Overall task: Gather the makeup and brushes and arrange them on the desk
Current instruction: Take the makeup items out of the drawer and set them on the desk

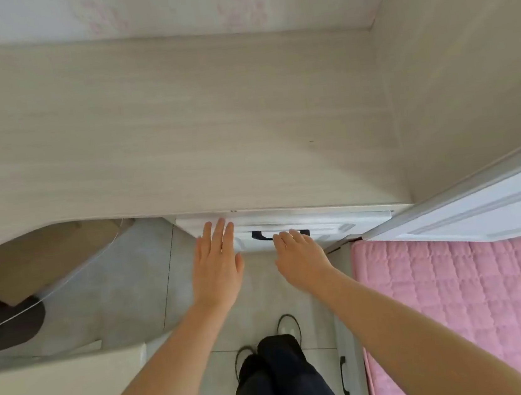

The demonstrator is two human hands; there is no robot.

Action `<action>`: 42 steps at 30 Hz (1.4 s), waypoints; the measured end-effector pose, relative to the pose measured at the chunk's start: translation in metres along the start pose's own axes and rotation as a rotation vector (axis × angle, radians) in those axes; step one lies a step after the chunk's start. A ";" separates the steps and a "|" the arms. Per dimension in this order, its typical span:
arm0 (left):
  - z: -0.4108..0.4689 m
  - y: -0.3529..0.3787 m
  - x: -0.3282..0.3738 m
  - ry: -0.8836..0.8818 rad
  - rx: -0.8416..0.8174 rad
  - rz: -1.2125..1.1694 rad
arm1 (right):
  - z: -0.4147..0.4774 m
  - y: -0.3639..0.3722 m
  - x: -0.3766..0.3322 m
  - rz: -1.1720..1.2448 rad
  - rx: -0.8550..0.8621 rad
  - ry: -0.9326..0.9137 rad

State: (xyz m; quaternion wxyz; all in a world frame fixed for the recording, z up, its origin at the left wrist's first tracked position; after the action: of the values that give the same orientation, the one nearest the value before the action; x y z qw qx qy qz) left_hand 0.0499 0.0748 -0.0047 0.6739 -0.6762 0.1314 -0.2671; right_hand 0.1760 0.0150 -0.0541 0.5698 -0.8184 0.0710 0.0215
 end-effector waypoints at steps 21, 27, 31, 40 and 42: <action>0.010 0.009 -0.004 0.060 0.059 0.053 | -0.021 0.033 -0.001 0.305 -0.105 0.165; 0.003 0.015 -0.004 0.032 -0.038 0.007 | -0.032 0.035 -0.009 0.274 -0.144 0.151; 0.001 0.014 0.000 0.011 -0.055 -0.031 | -0.039 0.005 -0.010 0.294 0.053 0.121; 0.001 0.014 0.002 0.081 -0.036 0.025 | -0.057 -0.041 0.024 0.076 0.430 0.119; -0.001 0.015 0.004 0.110 -0.028 0.048 | -0.053 -0.031 0.033 0.017 0.353 0.142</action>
State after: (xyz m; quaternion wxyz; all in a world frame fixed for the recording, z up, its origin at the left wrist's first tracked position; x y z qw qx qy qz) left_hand 0.0551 0.0713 -0.0190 0.6623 -0.6666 0.1880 -0.2857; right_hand 0.2104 -0.0268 -0.0108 0.6979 -0.7045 0.1208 -0.0445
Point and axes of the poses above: each hand's wrist, its own z-axis towards the middle knuckle, its own y-axis out of the palm, x = y × z, the point moved 9 cm from there along z, towards the middle knuckle, and after that the axes turned 6 degrees about x, right-handed, at the moved point
